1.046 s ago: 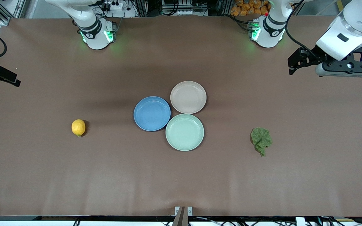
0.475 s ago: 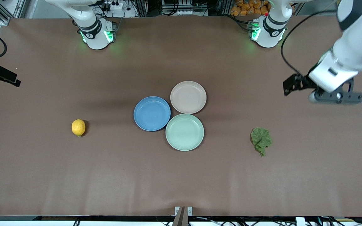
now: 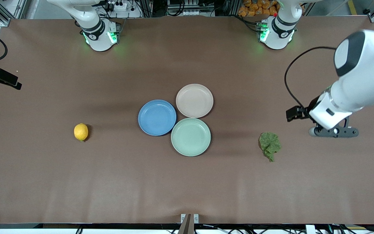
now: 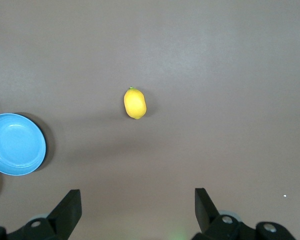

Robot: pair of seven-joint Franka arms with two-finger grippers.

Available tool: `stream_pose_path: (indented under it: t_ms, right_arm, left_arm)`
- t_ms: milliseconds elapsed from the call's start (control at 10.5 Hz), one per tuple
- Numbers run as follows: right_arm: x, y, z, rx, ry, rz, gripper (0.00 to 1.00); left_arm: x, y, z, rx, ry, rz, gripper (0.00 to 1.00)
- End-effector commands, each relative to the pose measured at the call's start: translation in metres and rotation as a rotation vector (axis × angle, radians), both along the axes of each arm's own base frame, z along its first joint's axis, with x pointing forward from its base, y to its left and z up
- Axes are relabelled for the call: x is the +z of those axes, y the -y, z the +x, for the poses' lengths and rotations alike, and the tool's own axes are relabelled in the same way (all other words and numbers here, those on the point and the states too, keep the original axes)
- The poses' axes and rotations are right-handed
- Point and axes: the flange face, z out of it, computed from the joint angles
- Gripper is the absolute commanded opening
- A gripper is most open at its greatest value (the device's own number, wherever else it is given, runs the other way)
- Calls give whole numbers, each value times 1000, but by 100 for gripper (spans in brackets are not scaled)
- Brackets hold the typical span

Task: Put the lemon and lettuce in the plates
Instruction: 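Move the left gripper down toward the green lettuce leaf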

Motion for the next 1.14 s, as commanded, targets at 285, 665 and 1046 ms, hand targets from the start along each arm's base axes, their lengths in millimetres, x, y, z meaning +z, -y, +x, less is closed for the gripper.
stream_pose_path:
  t_ms: [285,665,1046]
  right_arm:
    - [-2,2,-3,-12,-14,-6,100]
    - [-13,3,-2,-13,-28,-5,100]
    - [-38,0,10,-9,-64,-3,100]
  left_arm:
    - [-69,-13,35,18,14,-15,100]
    - [-118,-20,54,35,35,-25,100]
    - [-170,16,63,8,43,78,100]
